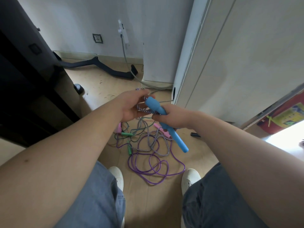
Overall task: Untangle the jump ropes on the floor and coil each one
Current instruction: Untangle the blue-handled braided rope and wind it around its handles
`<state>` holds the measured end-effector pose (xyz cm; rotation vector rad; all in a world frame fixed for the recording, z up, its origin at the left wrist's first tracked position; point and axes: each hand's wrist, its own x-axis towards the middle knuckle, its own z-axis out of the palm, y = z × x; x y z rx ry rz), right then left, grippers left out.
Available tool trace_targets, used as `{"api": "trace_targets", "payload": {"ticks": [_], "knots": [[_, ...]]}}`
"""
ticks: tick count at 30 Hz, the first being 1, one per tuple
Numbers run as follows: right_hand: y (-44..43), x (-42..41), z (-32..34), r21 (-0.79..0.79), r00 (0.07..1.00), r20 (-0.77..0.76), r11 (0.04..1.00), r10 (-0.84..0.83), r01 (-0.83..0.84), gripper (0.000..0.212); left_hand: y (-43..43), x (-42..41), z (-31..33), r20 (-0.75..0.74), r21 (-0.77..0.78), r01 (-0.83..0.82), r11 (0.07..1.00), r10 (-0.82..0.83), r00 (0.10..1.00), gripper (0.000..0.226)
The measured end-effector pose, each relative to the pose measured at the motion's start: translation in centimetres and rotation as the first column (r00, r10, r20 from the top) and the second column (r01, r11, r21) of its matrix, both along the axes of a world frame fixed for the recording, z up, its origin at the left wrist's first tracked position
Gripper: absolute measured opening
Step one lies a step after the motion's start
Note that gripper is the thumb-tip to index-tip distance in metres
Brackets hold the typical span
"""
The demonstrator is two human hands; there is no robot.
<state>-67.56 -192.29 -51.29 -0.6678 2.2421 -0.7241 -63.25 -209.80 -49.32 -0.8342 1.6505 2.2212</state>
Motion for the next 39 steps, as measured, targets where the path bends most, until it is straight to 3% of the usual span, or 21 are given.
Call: {"api": "trace_targets", "payload": {"ticks": [7, 10, 13, 15, 18, 21, 24, 35, 39], "knots": [[0.8, 0.2, -0.5, 0.054, 0.994, 0.105, 0.998, 0.02, -0.026, 0.037, -0.4, -0.4, 0.5, -0.044, 0.093, -0.176, 0.98, 0.18, 0.983, 0.028], [1.0, 0.0, -0.7, 0.01, 0.991, 0.135, 1.0, 0.009, -0.011, 0.029, -1.0, 0.2, 0.7, 0.002, 0.145, -0.049, 0.988, 0.049, 0.999, 0.009], [1.0, -0.1, -0.2, -0.054, 0.981, 0.182, 0.995, -0.072, 0.083, 0.028, -0.9, 0.6, 0.3, 0.019, 0.117, 0.128, 0.985, -0.131, 0.991, 0.017], [1.0, -0.1, 0.0, -0.07, 0.977, 0.193, 0.992, -0.089, 0.104, 0.029, -0.2, 0.6, 0.2, 0.014, 0.062, 0.16, 0.985, -0.161, 0.987, 0.019], [1.0, 0.0, 0.1, -0.086, 0.968, 0.235, 0.99, -0.085, 0.108, 0.029, 0.4, 0.4, 0.2, 0.002, 0.045, 0.033, 0.998, -0.033, 0.999, 0.022], [1.1, 0.1, 0.3, -0.137, 0.913, 0.393, 0.974, -0.113, 0.179, 0.027, 0.1, 0.1, 0.2, 0.001, 0.105, -0.191, 0.976, 0.192, 0.981, 0.021], [1.3, 0.3, 0.7, -0.128, 0.873, 0.478, 0.976, -0.096, 0.178, 0.025, -0.6, 0.0, 0.2, -0.001, 0.124, -0.29, 0.949, 0.292, 0.956, 0.023], [2.6, -0.5, 0.9, 0.042, 0.879, 0.457, 0.991, -0.134, 0.129, 0.023, -1.1, 0.1, -0.1, -0.001, 0.144, -0.336, 0.931, 0.34, 0.941, 0.026], [2.5, -0.4, 0.8, 0.02, 0.934, 0.348, 0.997, -0.075, 0.073, 0.016, -1.1, 0.1, 0.3, 0.07, 0.09, -0.213, 0.973, 0.207, 0.976, 0.039]]}}
